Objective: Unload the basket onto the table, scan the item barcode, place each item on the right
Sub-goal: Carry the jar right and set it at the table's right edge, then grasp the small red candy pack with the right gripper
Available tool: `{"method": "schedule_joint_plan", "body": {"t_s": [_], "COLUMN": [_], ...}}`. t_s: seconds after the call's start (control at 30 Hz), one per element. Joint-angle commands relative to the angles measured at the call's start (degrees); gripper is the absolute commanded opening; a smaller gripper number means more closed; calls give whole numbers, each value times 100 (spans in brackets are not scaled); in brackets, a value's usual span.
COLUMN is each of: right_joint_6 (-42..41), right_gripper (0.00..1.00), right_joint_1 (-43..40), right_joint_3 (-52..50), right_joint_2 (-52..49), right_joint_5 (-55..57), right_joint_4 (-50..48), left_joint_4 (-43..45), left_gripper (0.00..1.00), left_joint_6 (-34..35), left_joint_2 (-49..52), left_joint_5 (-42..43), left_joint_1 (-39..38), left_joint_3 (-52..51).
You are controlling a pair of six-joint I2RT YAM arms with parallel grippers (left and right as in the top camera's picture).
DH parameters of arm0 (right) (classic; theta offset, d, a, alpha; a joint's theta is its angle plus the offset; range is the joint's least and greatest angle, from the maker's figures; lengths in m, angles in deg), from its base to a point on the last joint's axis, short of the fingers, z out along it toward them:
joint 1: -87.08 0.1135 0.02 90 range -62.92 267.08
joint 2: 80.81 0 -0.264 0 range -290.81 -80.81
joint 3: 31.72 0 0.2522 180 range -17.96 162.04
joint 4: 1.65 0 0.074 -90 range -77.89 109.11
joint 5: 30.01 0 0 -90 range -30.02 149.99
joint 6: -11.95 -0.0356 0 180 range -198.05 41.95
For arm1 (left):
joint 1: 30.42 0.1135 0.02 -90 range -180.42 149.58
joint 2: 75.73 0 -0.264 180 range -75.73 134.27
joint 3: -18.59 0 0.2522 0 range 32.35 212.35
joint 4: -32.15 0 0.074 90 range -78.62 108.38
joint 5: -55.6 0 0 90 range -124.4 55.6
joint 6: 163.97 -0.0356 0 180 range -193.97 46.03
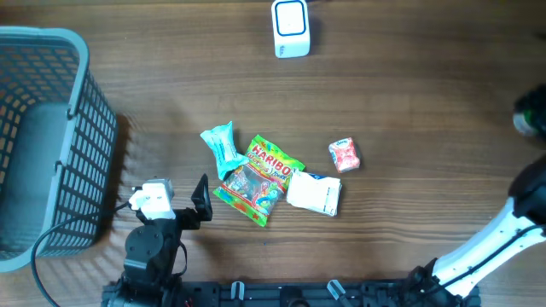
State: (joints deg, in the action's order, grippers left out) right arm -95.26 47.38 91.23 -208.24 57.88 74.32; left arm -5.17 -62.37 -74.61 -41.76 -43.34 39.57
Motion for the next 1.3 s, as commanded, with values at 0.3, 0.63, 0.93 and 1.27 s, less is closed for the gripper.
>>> {"method": "schedule_joint_plan", "body": {"t_s": [0.3, 0.63, 0.93, 1.27], "right_joint_6": [-109, -704, -1910, -2374], "right_gripper": [100, 99, 100, 100], "right_joint_1": [-323, 2422, 3370, 3377], "right_joint_3": [1191, -723, -4651, -5040], "right_joint_2": [732, 1423, 1980, 2946], "right_joint_5": [-1510, -2402, -2476, -2625], "right_joint_4": [1231, 2568, -262, -686], "left_joint_4": [15, 15, 15, 15], "left_gripper": [100, 100, 100, 100], "left_joint_6": [-90, -90, -90, -90], "left_joint_2": [-26, -26, -26, -26], "left_joint_5": [48, 48, 48, 48], "left_joint_1": [42, 42, 42, 42], "left_joint_3": [-26, -26, -26, -26]}}
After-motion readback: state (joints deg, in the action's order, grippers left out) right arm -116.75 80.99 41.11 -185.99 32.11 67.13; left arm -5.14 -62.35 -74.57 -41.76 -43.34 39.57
